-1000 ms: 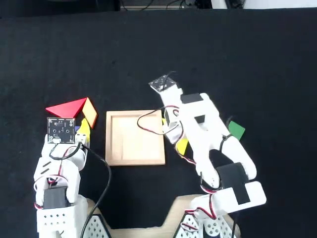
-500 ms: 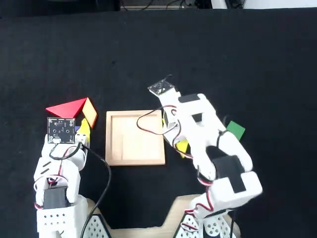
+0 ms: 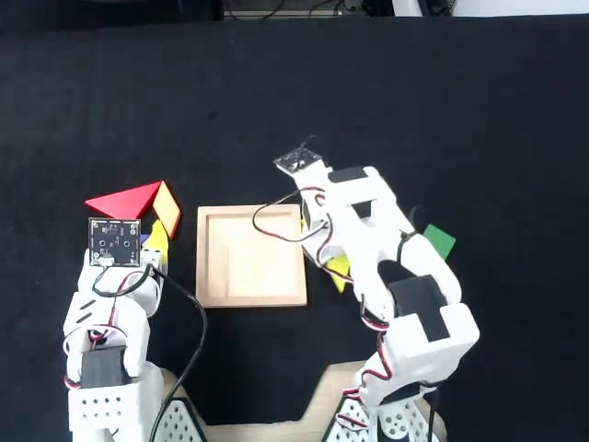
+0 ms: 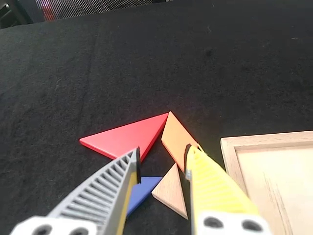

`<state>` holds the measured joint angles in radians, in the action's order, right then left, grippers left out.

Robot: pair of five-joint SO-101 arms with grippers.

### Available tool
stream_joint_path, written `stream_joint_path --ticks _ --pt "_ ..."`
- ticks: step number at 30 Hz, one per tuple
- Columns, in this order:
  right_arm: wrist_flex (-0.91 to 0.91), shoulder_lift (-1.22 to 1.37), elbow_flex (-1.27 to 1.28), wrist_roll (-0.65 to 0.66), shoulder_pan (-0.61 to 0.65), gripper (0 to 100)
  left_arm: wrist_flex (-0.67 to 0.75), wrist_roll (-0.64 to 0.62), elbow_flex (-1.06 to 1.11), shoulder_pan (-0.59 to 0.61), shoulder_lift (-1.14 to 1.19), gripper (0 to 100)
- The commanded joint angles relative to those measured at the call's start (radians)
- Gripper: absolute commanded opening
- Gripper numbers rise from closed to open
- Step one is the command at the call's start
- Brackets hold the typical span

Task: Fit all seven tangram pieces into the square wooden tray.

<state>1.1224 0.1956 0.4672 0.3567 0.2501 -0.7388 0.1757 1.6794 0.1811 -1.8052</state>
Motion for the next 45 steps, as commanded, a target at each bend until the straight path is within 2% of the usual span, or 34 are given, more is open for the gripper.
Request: stream_joint_path --ticks 1,4,7,15,22,32,45 --pt "-0.002 0.001 -0.047 0.009 0.015 12.8 -0.006 0.012 0.019 -0.01 -0.002 17" --pt "-0.003 0.001 -0.05 0.009 0.014 4.7 -0.006 0.012 0.019 -0.01 -0.002 17" --pt "-0.003 0.001 -0.05 0.009 0.012 1.3 -0.006 0.012 0.019 -0.01 -0.002 17" --pt "0.006 -0.018 -0.051 0.009 0.008 1.1 -0.006 0.012 0.019 -0.012 -0.002 17" --pt "0.089 -0.231 -0.048 0.009 -0.009 1.1 -0.006 0.012 0.019 -0.012 -0.002 17" --pt "0.163 -0.473 -0.045 0.235 0.0 1.1 -0.006 0.012 0.019 -0.012 -0.002 17" --pt "0.041 -0.312 0.022 0.261 0.009 1.1 -0.006 0.012 0.019 -0.008 -0.002 17"
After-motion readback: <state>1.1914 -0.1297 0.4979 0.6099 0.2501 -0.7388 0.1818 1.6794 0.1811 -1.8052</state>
